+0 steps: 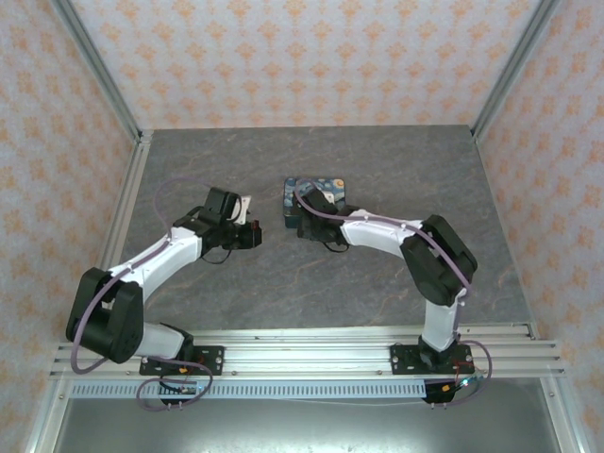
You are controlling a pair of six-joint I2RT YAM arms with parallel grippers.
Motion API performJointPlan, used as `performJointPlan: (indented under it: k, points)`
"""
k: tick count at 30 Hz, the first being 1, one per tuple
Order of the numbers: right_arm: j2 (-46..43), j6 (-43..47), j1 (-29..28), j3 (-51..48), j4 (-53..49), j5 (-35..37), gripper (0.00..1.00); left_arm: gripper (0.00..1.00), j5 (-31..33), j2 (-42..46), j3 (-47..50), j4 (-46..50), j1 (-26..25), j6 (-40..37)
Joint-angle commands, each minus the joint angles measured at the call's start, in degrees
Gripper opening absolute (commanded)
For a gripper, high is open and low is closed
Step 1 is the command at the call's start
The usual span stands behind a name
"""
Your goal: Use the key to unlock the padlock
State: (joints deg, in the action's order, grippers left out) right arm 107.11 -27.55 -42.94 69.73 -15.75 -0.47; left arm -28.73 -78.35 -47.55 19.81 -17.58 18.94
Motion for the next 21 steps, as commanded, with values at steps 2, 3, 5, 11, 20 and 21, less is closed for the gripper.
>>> performJointPlan:
  k: [2,3,5,11,20,21]
  points:
    - [3.4,1.4,0.2,3.6,-0.7,3.5,0.54,0.00,-0.2,2.4,1.0,-1.3,0.2,-1.7]
    - [4.0,1.5,0.1,4.2,-0.9,3.6,0.53,0.00,0.0,2.6,1.2,-1.3,0.2,-1.8]
    - [5.1,1.7,0.2,5.3,-1.5,3.6,0.52,0.00,0.2,3.0,1.7,-1.3,0.2,-2.0]
    - [6.6,2.3,0.8,7.0,-2.8,3.1,0.48,0.00,1.0,4.7,3.3,-1.8,0.2,-1.6]
    - [6.6,1.9,2.7,6.2,-2.9,1.8,0.43,0.00,1.7,7.6,6.4,-2.4,0.2,0.0]
    - [6.6,1.9,2.8,6.1,-2.8,1.7,0.43,0.00,1.7,8.0,6.7,-2.3,0.2,0.2]
